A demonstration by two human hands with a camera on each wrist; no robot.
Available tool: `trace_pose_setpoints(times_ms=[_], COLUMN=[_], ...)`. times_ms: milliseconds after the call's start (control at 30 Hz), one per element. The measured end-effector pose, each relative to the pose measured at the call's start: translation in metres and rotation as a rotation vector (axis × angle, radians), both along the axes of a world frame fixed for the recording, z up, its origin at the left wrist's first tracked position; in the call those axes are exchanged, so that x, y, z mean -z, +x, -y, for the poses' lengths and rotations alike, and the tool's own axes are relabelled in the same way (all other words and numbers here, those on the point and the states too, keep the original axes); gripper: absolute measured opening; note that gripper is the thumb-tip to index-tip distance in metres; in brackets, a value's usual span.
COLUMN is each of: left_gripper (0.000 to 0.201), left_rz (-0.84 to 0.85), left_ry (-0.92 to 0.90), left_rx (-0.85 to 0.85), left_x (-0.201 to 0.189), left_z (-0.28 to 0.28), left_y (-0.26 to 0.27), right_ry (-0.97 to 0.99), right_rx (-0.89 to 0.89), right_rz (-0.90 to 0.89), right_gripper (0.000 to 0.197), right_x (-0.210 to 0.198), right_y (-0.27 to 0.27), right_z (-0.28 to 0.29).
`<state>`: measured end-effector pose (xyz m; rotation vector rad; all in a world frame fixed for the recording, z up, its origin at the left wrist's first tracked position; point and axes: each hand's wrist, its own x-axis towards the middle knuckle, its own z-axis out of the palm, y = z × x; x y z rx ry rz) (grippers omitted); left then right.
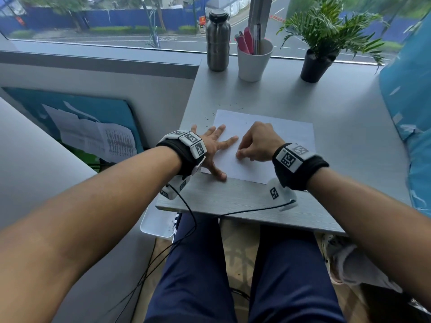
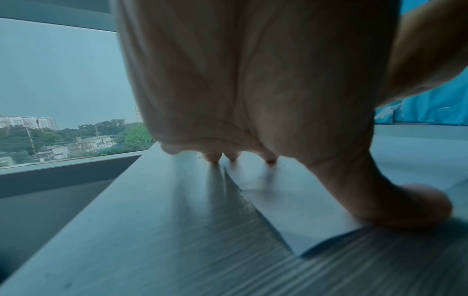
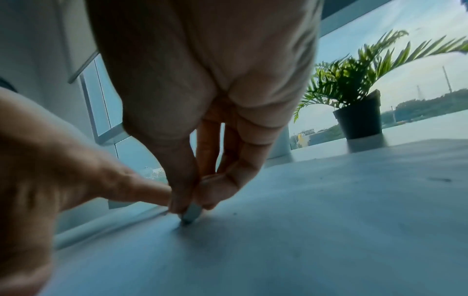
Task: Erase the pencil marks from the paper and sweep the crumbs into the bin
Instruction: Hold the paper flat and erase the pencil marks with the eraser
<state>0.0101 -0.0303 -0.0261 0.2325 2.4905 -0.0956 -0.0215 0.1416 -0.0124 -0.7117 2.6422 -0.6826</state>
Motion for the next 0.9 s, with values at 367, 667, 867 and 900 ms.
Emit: trace_pose_setpoints(times_ms=[367,667,867,900], left_gripper=[0.129,0.107,0.099,0.097], left_rz=[-0.051,-0.232,-0.205,-0.16], left_ry=[0.139,-0.041,0.169,0.198], left_rx=[0.001,-0.084,0.23,0.249], left_x=[0.013,0.004,0.009,0.014], left_z=[0.014,0.018,-0.031,-0.035], left_y=[0.004,0.021,0.054,0.058], right_ry=[-0.021,0.037,0.021,0.018], right_rx=[0.21,0.231,0.223,0.22], right_rz=[0.053,0.133,0.133,0.134], right_gripper=[0.01,0.008,0.01,0.011], right_x=[0.006,0.016,0.021,0.021], right_y=[-0.033,-0.034,-0.035,-0.036], right_z=[-0.047,-0.066,-0.067,-0.067])
